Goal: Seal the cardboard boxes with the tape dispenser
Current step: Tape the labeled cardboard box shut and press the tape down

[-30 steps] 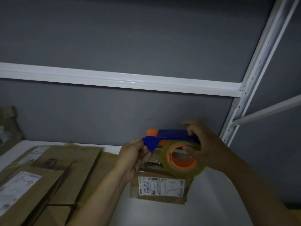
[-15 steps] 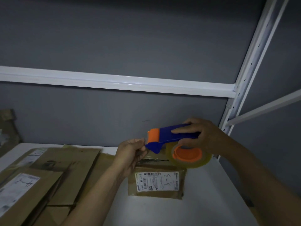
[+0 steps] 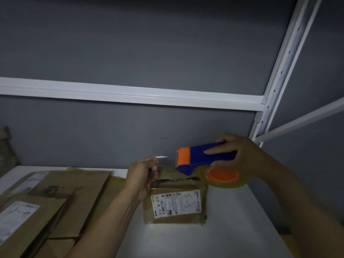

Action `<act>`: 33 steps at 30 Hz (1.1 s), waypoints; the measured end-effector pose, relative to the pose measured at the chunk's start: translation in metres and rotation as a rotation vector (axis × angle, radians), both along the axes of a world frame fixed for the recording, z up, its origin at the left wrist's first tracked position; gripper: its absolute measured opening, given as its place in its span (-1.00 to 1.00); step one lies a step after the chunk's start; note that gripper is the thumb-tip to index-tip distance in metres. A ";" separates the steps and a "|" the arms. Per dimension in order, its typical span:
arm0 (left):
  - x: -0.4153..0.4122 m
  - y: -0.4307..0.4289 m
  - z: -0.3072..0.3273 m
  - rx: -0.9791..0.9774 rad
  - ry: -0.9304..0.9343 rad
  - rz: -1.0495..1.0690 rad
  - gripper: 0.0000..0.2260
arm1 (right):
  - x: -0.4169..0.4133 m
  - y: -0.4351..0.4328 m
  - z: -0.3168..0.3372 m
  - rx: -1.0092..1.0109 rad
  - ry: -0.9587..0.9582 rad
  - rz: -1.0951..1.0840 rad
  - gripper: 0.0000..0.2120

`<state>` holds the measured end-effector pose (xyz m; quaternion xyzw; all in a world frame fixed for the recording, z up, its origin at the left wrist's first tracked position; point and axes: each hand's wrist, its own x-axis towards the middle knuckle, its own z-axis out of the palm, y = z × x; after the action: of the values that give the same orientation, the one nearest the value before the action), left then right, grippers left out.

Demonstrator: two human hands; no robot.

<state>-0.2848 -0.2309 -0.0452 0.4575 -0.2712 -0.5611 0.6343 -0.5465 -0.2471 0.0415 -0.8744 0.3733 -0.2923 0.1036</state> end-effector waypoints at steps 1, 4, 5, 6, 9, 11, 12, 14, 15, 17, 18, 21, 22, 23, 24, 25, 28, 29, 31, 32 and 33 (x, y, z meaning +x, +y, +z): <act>0.000 0.000 -0.001 0.002 0.007 0.015 -0.79 | -0.004 0.001 0.002 0.000 0.006 -0.015 -0.67; -0.002 -0.001 0.001 0.000 0.084 0.060 -0.79 | -0.005 0.003 0.006 0.024 0.055 -0.023 -0.70; -0.004 0.000 0.001 -0.006 0.116 0.072 -0.78 | -0.002 0.003 0.005 0.040 0.099 -0.025 -0.70; -0.006 0.001 0.002 -0.023 0.112 0.075 -0.77 | 0.003 0.002 0.005 0.044 0.149 -0.022 -0.71; -0.010 0.007 0.001 -0.083 -0.120 0.055 -0.73 | 0.013 -0.003 0.009 -0.017 0.271 -0.024 -0.66; -0.009 0.010 -0.002 -0.105 -0.250 0.043 -0.75 | 0.015 -0.006 0.015 -0.038 0.296 -0.011 -0.64; -0.008 0.011 -0.005 -0.108 -0.260 0.040 -0.76 | 0.016 -0.007 0.019 -0.034 0.289 0.001 -0.65; -0.004 0.010 -0.008 -0.103 -0.257 0.044 -0.78 | 0.020 -0.009 0.023 -0.016 0.255 0.028 -0.68; -0.003 0.010 -0.008 -0.100 -0.250 0.042 -0.78 | 0.023 -0.010 0.022 -0.012 0.247 0.042 -0.68; -0.002 0.009 -0.009 -0.099 -0.222 0.032 -0.79 | 0.030 -0.012 0.018 0.009 0.256 0.067 -0.65; -0.002 0.010 -0.008 -0.099 -0.223 0.034 -0.80 | 0.034 -0.013 0.013 0.035 0.273 0.068 -0.64; -0.002 0.014 -0.008 -0.113 -0.374 0.133 -0.80 | 0.039 -0.015 -0.001 0.074 0.335 0.040 -0.60; -0.001 0.016 -0.008 -0.104 -0.460 0.195 -0.79 | 0.039 -0.016 -0.004 0.075 0.343 0.036 -0.61; 0.001 0.018 -0.009 -0.075 -0.523 0.250 -0.78 | 0.039 -0.016 -0.004 0.080 0.346 0.032 -0.64; 0.004 0.019 -0.010 -0.041 -0.544 0.285 -0.77 | 0.040 -0.017 -0.003 0.090 0.350 0.032 -0.66; 0.009 0.019 -0.012 -0.012 -0.522 0.290 -0.75 | 0.041 -0.018 -0.003 0.103 0.355 0.033 -0.68; 0.020 0.017 -0.016 0.087 -0.354 0.233 -0.73 | 0.046 -0.020 -0.007 0.148 0.405 0.017 -0.69; 0.023 0.017 -0.017 0.109 -0.306 0.214 -0.75 | 0.048 -0.019 -0.010 0.166 0.419 0.011 -0.69; 0.026 0.018 -0.018 0.128 -0.265 0.185 -0.75 | 0.050 -0.019 -0.015 0.186 0.419 0.002 -0.70; 0.027 0.018 -0.020 0.126 -0.286 0.179 -0.75 | 0.050 -0.019 -0.017 0.184 0.418 -0.002 -0.70; 0.028 0.019 -0.022 0.119 -0.327 0.172 -0.75 | 0.051 -0.018 -0.018 0.175 0.421 -0.005 -0.69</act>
<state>-0.2566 -0.2120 -0.0676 0.6007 -0.2970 -0.4379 0.5993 -0.4957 -0.2650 0.0238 -0.9028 0.4126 -0.0702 0.0983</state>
